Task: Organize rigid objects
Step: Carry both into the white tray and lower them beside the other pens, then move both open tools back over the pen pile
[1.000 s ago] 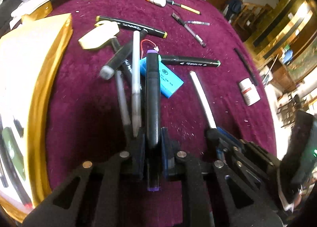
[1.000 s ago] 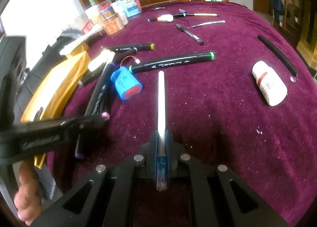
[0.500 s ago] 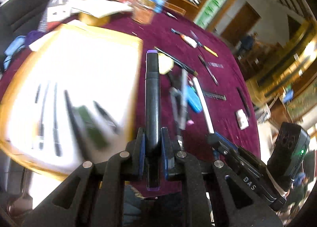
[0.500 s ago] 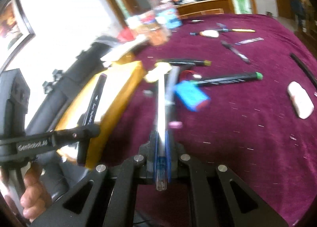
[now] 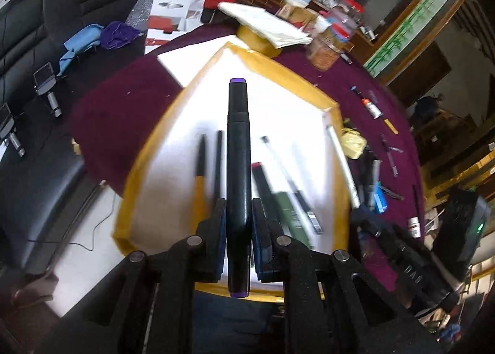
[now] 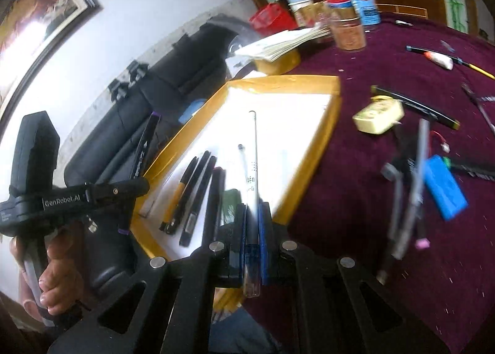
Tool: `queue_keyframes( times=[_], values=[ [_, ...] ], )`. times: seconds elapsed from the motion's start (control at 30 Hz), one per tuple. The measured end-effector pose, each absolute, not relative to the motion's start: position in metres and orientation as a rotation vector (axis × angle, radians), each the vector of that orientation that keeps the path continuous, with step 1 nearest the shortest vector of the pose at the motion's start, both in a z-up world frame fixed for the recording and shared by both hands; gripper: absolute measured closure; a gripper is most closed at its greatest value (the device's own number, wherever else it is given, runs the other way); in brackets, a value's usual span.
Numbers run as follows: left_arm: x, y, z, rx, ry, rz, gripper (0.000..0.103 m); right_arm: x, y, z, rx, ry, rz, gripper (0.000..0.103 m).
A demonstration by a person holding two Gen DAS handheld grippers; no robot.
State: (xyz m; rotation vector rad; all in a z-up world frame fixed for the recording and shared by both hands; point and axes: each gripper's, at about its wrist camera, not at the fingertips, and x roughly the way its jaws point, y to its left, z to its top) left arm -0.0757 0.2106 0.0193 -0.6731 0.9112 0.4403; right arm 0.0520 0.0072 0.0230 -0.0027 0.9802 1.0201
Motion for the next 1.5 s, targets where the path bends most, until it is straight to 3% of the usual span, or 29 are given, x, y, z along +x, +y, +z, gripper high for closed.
queue_keyframes(
  times=[0.33, 1.07, 1.2, 1.3, 1.37, 1.5],
  values=[
    [-0.063, 0.230, -0.018, -0.617, 1.055, 0.476, 0.091, 0.080, 0.070, 0.003, -0.132, 1.055, 0.981, 0.096],
    [-0.045, 0.225, -0.023, -0.434, 1.174, 0.496, 0.090, 0.067, 0.102, -0.010, -0.402, 0.974, 0.867, 0.096],
    [-0.047, 0.223, -0.020, -0.427, 1.161, 0.507, 0.074, 0.067, 0.102, -0.009, -0.408, 0.984, 0.890, 0.095],
    [-0.054, 0.217, -0.008, -0.434, 1.103, 0.516, 0.062, 0.071, 0.086, -0.001, -0.307, 1.004, 0.936, 0.087],
    [-0.057, 0.208, 0.002, -0.434, 1.054, 0.515, 0.061, 0.071, 0.068, 0.009, -0.231, 0.994, 0.956, 0.075],
    [-0.057, 0.173, 0.025, -0.441, 0.932, 0.466, 0.058, 0.063, 0.017, 0.023, -0.085, 0.966, 0.997, 0.075]
  ],
)
